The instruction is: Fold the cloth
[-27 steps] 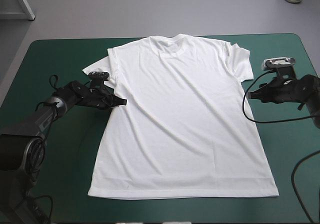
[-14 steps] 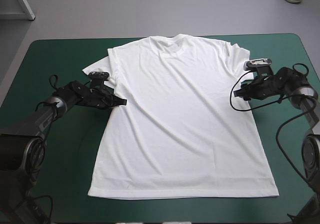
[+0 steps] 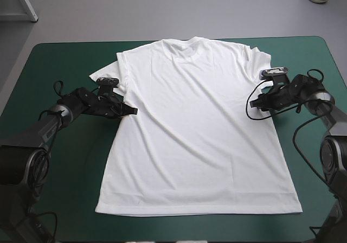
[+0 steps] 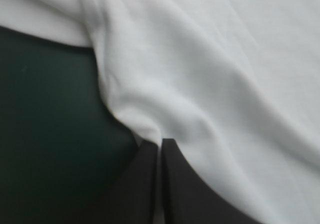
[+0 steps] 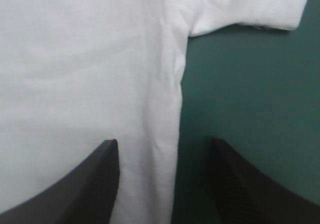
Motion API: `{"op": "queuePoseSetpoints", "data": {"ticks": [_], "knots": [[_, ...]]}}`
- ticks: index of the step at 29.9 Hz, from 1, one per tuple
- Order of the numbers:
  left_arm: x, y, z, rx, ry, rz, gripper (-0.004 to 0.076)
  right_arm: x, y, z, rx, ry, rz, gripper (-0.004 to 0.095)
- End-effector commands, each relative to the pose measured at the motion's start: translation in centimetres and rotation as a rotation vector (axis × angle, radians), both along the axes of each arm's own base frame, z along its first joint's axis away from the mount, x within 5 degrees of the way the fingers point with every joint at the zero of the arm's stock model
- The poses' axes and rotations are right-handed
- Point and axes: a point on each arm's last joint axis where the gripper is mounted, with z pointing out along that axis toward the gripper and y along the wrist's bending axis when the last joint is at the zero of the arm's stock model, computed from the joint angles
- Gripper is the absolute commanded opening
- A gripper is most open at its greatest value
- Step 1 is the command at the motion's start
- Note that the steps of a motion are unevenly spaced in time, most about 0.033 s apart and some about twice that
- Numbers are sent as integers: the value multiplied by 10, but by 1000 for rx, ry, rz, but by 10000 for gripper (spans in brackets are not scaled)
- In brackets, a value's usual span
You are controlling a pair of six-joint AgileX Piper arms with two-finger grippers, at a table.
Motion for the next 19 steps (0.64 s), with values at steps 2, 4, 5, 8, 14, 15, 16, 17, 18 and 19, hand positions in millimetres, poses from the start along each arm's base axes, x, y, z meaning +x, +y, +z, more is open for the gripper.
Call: {"op": "queuePoseSetpoints", "data": {"ticks": [2, 4, 5, 8, 14, 15, 16, 17, 18, 19], "knots": [[-1, -1, 14, 4, -31, -12, 19, -5, 15, 13, -17, 18, 70, 337], [-1, -1, 14, 4, -31, -12, 19, -7, 16, 9, -15, 64, 83, 238], [-1, -1, 14, 4, -31, -12, 19, -8, 16, 7, -7, 83, 77, 180], [-1, 0, 14, 5, -34, -11, 19, -10, 14, 5, -32, 106, 68, -2], [1, 1, 21, 14, -79, 4, 19, -7, 10, 12, -53, 54, 32, -17], [0, 1, 25, 14, -94, 7, 19, -7, 11, 18, -46, 36, 30, -17], [1, 1, 32, 11, -115, 7, 19, -6, 11, 24, -37, 7, 28, -17], [1, 1, 38, 13, -136, 4, 19, -5, 12, 32, -35, -25, 28, -17], [2, 1, 45, 14, -156, 1, 19, -5, 12, 41, -27, -58, 23, -17], [4, 3, 55, 14, -185, 4, 19, -5, 13, 51, -20, -91, 25, -17]]}}
